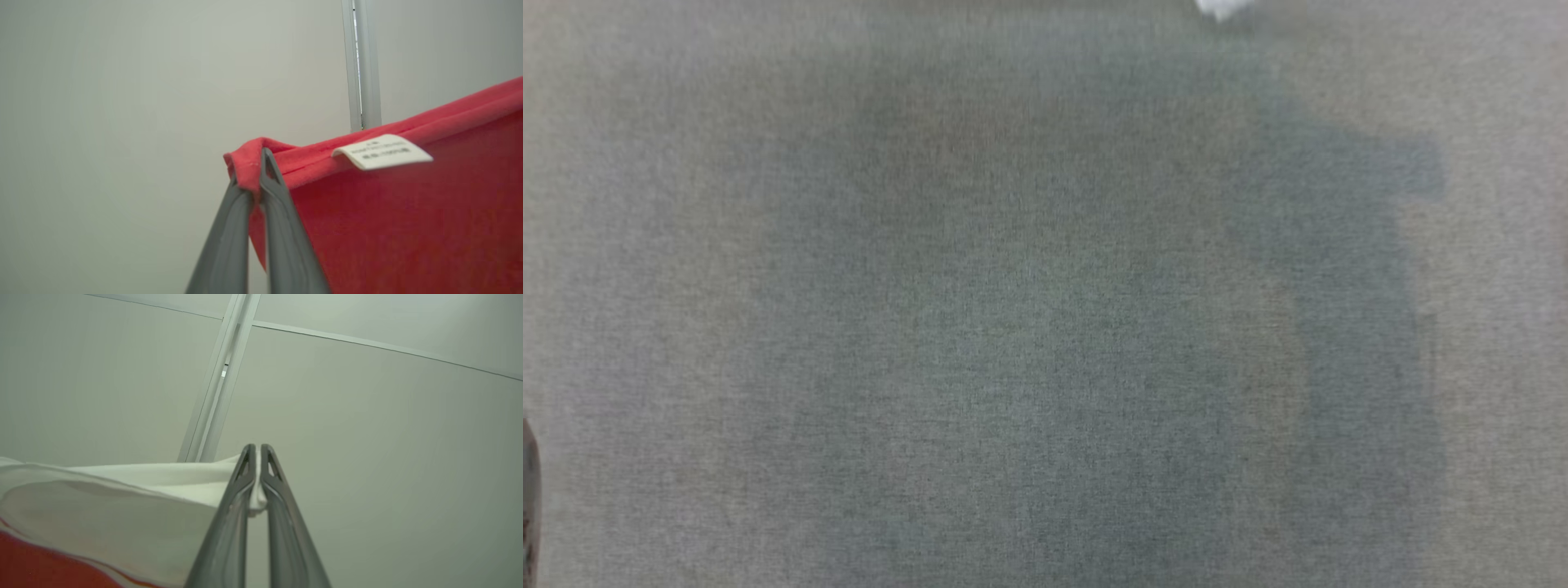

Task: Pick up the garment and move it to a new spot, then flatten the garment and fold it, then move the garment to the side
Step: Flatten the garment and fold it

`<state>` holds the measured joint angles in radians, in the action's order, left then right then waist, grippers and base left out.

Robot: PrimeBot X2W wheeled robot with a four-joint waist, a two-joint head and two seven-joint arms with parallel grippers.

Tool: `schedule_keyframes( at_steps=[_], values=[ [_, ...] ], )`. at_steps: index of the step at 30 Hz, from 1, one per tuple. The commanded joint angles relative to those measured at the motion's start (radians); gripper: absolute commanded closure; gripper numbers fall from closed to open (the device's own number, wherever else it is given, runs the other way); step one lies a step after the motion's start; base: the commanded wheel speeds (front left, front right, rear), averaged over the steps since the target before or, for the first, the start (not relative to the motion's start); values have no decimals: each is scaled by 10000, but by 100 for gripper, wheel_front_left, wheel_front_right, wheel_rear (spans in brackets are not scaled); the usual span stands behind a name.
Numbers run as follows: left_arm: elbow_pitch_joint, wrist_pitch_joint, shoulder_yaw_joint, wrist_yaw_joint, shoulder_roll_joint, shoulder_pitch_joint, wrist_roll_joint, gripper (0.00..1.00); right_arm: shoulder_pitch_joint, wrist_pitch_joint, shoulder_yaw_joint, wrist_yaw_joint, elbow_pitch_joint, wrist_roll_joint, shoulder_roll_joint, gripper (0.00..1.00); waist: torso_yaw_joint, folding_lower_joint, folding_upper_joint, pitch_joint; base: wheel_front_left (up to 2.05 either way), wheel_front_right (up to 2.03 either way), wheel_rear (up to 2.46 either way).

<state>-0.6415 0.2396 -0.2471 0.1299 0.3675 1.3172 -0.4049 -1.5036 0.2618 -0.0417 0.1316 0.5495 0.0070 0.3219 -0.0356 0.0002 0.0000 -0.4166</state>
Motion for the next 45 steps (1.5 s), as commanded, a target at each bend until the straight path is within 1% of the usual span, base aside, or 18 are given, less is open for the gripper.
schedule_keyframes(
  at_steps=[1, 4, 6, 8, 9, 14, 17, 19, 22, 23, 25, 27, 30, 34, 38, 45],
  values=[
    [-195, 90, -27, -22, -26, 129, -7, 100, -91, 32, -202, -17, -106, -56, -64, 100, 200, -2, 0, -356, 0, 0, 0],
    [-578, 201, -84, -9, -60, -87, -35, 100, 535, 32, -384, -17, -419, -96, -279, 100, 140, -2, 0, -654, 0, 0, 0],
    [-785, 249, -67, -2, -145, -440, -134, 100, 1085, 33, -513, -17, -704, 146, -411, 100, 107, -2, 0, -744, 0, 0, 0],
    [-705, 253, -60, 3, -179, -916, -133, 100, 1802, 35, -398, -17, -1048, 380, -479, 100, 66, -2, 0, -781, 0, 0, 0],
    [-585, 255, 101, 2, -231, -1249, -229, 100, 2234, 35, -409, -17, -1234, 592, -518, 100, 47, -2, 0, -788, 0, 0, 0],
    [-72, 258, 604, -5, -521, -3663, -363, 100, 5112, 37, -333, -17, -2180, 1684, -713, 100, -49, -2, 0, -518, 0, 0, 0],
    [138, 261, 740, -4, -663, -5071, -456, 100, 6985, 37, -171, -17, -2774, 2290, -775, 100, -84, -2, 0, -266, 0, 0, 0],
    [236, 262, 846, -3, -772, -5966, -506, 100, 8193, 39, -224, -17, -3070, 2703, -932, 100, -94, -2, 0, -62, 0, 0, 0],
    [501, 262, 1141, -6, -954, -7198, -437, 100, 9681, 44, -362, -18, -3514, 2929, -1112, 100, -130, -2, 0, 268, 0, 0, 0],
    [583, 263, 1321, -7, -995, -7532, -427, 100, 10153, 43, -238, -17, -3650, 2832, -1100, 100, -145, -2, 0, 379, 0, 0, 0],
    [686, 261, 1523, -7, -1192, -8285, -442, 100, 11005, 43, -429, -18, -3813, 2950, -1391, 100, -181, -2, 0, 636, 0, 0, 0],
    [847, 263, 1873, -10, -1359, -8942, -477, 100, 11783, 44, -411, -18, -3918, 2897, -1582, 100, -216, -2, 0, 900, 0, 0, 0],
    [980, 263, 2007, -10, -1632, -9864, -382, 100, 12720, 43, -610, -18, -3921, 2949, -1911, 100, -241, -2, 0, 1276, 0, 0, 0],
    [1136, 264, 2245, -10, -1953, -10877, -264, 100, 13665, 43, -429, -18, -3774, 2931, -2165, 100, -305, -2, 0, 1765, 0, 0, 0],
    [1243, 264, 2450, -8, -2218, -11636, -163, 100, 14428, 43, -293, -17, -3608, 2976, -2339, 100, -339, -2, 0, 2250, 0, 0, 0],
    [1403, 264, 2613, -8, -2641, -12883, 14, 100, 15704, 43, -67, -15, -3307, 3037, -2456, 100, -310, -2, 0, 3196, 0, 0, 0]
  ],
)
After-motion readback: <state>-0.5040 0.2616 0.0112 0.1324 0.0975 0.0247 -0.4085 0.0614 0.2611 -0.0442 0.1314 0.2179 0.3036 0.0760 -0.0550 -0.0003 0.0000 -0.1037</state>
